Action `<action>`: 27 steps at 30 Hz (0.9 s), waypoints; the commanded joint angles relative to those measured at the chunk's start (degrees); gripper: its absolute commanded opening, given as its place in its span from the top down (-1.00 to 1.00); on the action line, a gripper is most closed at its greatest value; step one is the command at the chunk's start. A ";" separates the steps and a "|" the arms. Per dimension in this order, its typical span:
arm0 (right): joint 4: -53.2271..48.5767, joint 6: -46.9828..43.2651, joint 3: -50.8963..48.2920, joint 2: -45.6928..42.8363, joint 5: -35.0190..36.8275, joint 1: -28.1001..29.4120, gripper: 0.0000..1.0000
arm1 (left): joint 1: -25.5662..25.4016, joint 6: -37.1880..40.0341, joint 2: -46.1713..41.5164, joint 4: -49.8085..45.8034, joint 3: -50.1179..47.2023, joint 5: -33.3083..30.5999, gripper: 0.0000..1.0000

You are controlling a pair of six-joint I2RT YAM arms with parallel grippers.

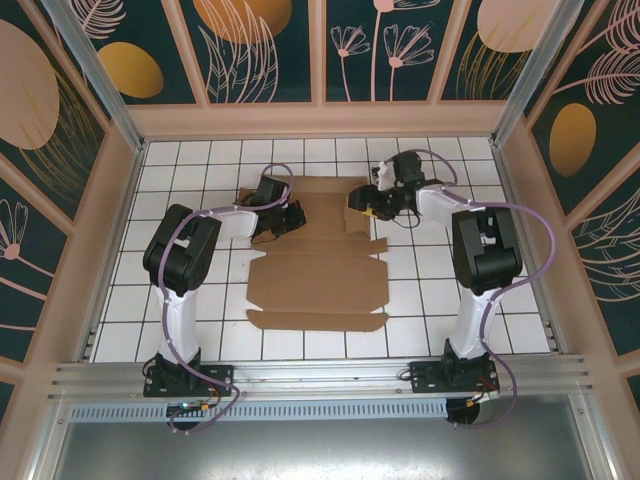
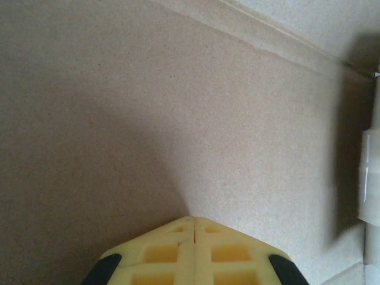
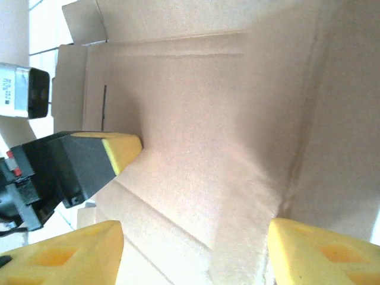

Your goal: Fold the paper box

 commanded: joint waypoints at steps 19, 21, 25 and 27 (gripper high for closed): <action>-0.81 0.43 3.67 10.50 8.14 3.42 -0.61 | -1.09 0.09 -0.37 -2.53 -1.17 2.75 1.00; -0.87 0.66 3.08 11.18 9.23 3.41 -0.61 | -1.02 0.76 -1.05 -3.64 -0.57 2.22 1.00; -1.35 0.58 2.02 11.61 13.07 3.46 -0.62 | -0.63 2.19 -5.82 -6.21 0.88 0.90 1.00; -1.17 0.48 1.38 10.91 13.31 3.34 -0.62 | 0.44 2.80 -9.78 -7.88 1.05 -0.33 1.00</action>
